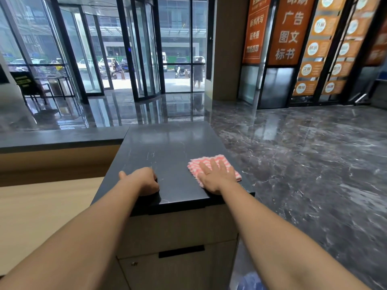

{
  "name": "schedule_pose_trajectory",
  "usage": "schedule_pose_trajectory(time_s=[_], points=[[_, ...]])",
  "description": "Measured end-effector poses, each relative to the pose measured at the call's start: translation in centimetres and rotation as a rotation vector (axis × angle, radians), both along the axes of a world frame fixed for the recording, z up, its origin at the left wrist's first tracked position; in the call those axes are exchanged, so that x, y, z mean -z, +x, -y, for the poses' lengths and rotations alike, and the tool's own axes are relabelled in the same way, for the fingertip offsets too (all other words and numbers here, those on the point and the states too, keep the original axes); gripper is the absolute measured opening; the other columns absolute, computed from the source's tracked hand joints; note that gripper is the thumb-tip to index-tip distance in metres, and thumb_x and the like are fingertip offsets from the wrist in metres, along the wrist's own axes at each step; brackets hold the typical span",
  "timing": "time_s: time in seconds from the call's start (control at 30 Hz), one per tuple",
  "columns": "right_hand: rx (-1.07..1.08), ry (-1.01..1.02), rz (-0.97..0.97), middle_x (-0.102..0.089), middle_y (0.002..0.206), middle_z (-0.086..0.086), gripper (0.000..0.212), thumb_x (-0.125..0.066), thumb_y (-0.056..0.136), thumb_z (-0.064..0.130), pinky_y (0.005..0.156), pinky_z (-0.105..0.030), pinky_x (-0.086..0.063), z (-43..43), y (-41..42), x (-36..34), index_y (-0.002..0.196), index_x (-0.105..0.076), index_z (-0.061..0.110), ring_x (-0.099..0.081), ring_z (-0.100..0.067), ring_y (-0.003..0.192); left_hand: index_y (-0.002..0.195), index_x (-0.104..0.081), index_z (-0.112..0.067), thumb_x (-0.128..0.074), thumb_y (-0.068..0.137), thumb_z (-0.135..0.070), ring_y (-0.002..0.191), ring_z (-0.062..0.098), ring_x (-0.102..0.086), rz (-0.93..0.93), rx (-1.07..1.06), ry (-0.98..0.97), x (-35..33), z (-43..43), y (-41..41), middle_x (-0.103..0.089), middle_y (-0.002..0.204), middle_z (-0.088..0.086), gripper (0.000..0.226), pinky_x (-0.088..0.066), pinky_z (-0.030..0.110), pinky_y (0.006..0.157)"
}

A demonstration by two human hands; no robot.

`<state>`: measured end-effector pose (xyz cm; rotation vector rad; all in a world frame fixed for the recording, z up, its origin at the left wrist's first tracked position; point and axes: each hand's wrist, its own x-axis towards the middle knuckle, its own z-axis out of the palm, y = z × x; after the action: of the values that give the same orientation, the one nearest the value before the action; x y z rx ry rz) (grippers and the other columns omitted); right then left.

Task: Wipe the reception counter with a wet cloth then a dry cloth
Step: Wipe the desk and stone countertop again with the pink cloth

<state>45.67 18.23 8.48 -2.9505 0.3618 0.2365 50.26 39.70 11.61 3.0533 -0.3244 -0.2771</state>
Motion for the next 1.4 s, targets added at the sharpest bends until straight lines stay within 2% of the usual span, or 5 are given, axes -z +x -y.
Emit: schedule_pose_trajectory(time_s=[0.43,0.73,1.1,1.27,1.4], points=[[0.206,0.005,0.007,0.019,0.161,-0.007,0.06,-0.02,0.102,0.042,0.115,-0.057,0.012,-1.6,-1.1,-0.1,0.156,0.005,0.029,0.019,-0.036,0.147,0.133,-0.051,-0.026,-0.043,0.098,-0.043,0.129,0.019,-0.046,0.111,0.081,-0.02,0.5,-0.8,-1.7,-0.052,0.139,-0.003,0.04,-0.007,0.052,0.111],[-0.159,0.0,0.043,0.016,0.162,-0.008,0.06,-0.024,0.103,0.04,0.115,-0.057,0.008,-9.1,-1.4,0.3,0.156,0.003,0.029,0.015,-0.036,0.148,0.099,-0.067,-0.031,-0.046,0.093,-0.038,0.088,0.014,-0.054,0.122,0.038,-0.04,0.3,-0.2,-1.8,-0.063,0.083,-0.008,0.023,-0.019,0.052,0.104],[0.14,-0.005,0.061,0.012,0.163,-0.002,0.056,-0.015,0.102,0.049,0.119,-0.051,0.004,2.6,-3.8,0.6,0.155,0.0,0.036,0.012,-0.029,0.149,0.093,-0.063,-0.021,-0.044,0.086,-0.023,0.092,0.023,-0.055,0.048,-0.038,0.104,-0.2,1.7,-1.4,-0.061,0.081,0.0,0.02,-0.014,0.057,0.108],[0.204,0.011,0.042,0.019,0.161,-0.011,0.063,-0.025,0.101,0.041,0.115,-0.058,0.012,-2.5,-2.5,0.5,0.156,0.004,0.029,0.018,-0.04,0.146,0.114,-0.063,-0.029,-0.047,0.089,-0.031,0.102,0.022,-0.057,0.089,0.0,0.078,0.5,1.3,-0.6,-0.065,0.094,-0.004,0.029,-0.012,0.055,0.109],[0.061,0.014,0.004,0.024,0.16,-0.01,0.069,-0.033,0.1,0.035,0.114,-0.06,0.013,-6.7,-0.1,0.4,0.155,0.008,0.029,0.022,-0.041,0.144,0.099,-0.058,-0.033,-0.048,0.087,-0.028,0.104,0.02,-0.057,0.118,0.039,0.028,0.3,1.5,0.7,-0.068,0.101,-0.004,0.016,-0.012,0.052,0.105]])
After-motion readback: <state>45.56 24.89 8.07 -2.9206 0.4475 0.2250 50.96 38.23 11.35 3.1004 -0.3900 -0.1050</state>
